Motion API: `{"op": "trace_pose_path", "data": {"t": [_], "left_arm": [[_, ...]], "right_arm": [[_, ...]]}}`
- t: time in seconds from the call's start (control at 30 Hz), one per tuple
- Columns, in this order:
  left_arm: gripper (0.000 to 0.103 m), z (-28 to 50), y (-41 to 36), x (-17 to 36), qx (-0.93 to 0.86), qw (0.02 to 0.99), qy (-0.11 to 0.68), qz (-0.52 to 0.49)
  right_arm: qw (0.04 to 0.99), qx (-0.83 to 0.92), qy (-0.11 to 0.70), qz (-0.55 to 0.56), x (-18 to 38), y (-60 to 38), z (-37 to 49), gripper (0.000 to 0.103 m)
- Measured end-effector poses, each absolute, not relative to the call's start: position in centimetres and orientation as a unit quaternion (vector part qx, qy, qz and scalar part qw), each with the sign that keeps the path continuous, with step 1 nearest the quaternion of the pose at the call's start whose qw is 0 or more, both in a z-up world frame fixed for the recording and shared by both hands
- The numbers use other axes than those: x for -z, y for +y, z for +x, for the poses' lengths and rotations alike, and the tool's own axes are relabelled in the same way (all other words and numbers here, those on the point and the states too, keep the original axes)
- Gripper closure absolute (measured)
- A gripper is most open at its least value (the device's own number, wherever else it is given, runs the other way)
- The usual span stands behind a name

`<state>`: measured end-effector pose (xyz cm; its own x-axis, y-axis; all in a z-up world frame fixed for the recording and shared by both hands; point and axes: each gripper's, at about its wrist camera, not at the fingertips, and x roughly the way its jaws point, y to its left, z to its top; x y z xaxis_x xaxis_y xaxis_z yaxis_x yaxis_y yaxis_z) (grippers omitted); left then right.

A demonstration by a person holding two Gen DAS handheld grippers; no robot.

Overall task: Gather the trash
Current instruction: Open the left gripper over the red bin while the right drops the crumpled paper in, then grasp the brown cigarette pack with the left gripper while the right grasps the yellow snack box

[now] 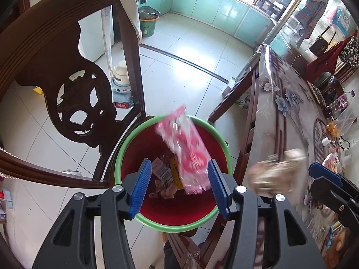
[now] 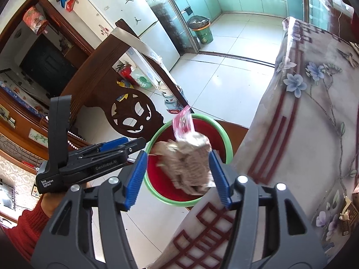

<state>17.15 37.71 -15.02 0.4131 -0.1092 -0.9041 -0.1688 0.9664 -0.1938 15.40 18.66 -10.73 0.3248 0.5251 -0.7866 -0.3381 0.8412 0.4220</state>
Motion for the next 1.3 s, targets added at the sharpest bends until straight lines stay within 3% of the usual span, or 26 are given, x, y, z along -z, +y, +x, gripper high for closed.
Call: {"op": "trace_pose_path", "data": {"t": [0.23, 0.43, 0.83, 0.97, 1.3], "left_arm": [[0.053, 16.9, 36.5, 14.3, -0.007, 0.835, 0.536, -0.123], [0.052, 16.7, 34.1, 14.2, 0.017, 0.833, 0.539, -0.119], [0.052, 15.9, 26.5, 13.6, 0.085, 0.828, 0.548, -0.084], [0.052, 15.3, 22.5, 13.1, 0.115, 0.828, 0.544, -0.073], [0.039, 12.8, 12.5, 13.0, 0.143, 0.815, 0.557, -0.071]], "right_arm": [[0.823, -0.255, 0.5, 0.091, 8.9, 16.5, 13.7, 0.048], [0.835, -0.235, 0.488, 0.099, 7.6, 13.7, 11.5, 0.038], [0.858, -0.103, 0.493, 0.096, 7.7, 2.9, 6.0, 0.038], [0.861, -0.064, 0.502, 0.06, 8.0, -1.9, 4.4, 0.036], [0.814, -0.049, 0.571, -0.093, 10.4, -17.2, 3.0, 0.033]]}}
